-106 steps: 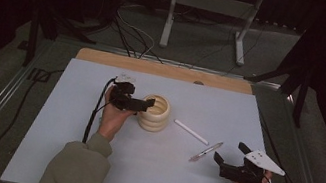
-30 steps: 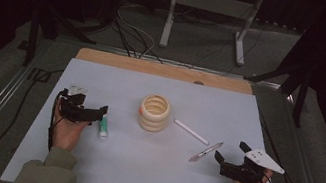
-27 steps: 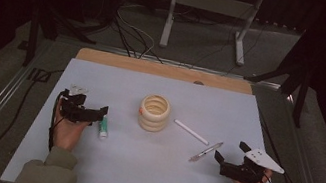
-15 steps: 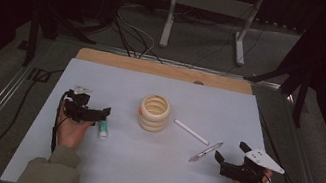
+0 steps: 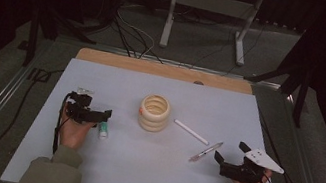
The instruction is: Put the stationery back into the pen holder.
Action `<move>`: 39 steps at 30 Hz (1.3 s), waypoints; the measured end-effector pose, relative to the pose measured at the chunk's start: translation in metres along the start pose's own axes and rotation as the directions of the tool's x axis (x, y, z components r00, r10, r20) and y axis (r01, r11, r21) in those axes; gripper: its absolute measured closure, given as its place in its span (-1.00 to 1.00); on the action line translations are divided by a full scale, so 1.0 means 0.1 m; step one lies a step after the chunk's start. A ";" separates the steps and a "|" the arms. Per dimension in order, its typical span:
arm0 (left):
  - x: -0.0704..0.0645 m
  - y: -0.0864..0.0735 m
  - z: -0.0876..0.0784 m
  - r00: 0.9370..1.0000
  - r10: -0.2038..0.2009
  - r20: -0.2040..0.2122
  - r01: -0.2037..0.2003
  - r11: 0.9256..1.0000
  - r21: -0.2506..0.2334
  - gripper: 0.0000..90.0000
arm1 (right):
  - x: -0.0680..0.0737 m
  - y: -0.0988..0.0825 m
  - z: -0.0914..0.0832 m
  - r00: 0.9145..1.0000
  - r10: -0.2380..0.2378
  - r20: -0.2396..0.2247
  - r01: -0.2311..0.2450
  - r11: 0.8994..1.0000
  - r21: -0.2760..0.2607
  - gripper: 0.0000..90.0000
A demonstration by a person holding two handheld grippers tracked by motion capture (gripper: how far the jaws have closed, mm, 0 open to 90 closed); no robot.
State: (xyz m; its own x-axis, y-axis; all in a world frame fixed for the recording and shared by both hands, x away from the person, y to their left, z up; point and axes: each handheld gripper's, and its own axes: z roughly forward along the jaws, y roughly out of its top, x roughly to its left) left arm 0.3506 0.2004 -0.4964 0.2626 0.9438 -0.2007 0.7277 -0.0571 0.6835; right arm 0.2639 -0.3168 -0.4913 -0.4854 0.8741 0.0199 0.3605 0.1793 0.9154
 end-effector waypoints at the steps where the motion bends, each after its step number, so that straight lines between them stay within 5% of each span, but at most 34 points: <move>1: 0.00 0.00 0.01 1.000 -0.002 0.000 0.002 1.000 0.003 -0.98 | 0.00 0.00 0.00 1.000 0.000 0.000 0.000 1.000 0.000 -1.00; 26: -0.04 -0.01 0.12 1.000 -0.021 -0.006 0.022 0.996 0.087 -0.62 | 0.01 0.00 0.00 1.000 -0.003 -0.002 0.003 1.000 0.000 -1.00; 31: -0.04 -0.05 0.17 0.999 -0.031 -0.031 0.035 0.991 0.132 -0.21 | 0.01 0.00 0.01 1.000 -0.005 -0.004 0.005 1.000 0.003 -1.00; 37: -0.05 -0.08 0.20 1.000 0.002 0.023 -0.006 0.985 0.174 0.44 | 0.01 0.00 0.01 1.000 -0.008 -0.004 0.008 1.000 0.005 -1.00; 39: -0.06 -0.07 0.20 1.000 0.012 0.018 -0.015 0.984 0.179 0.46 | 0.01 0.00 0.01 1.000 -0.010 -0.005 0.010 1.000 0.007 -1.00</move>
State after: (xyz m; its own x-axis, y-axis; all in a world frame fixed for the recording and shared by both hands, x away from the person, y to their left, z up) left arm 0.3565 0.1885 -0.5140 0.2827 0.9370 -0.2051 0.8255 -0.1288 0.5495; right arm 0.2644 -0.3153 -0.4922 -0.4925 0.8702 0.0129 0.3617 0.1912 0.9125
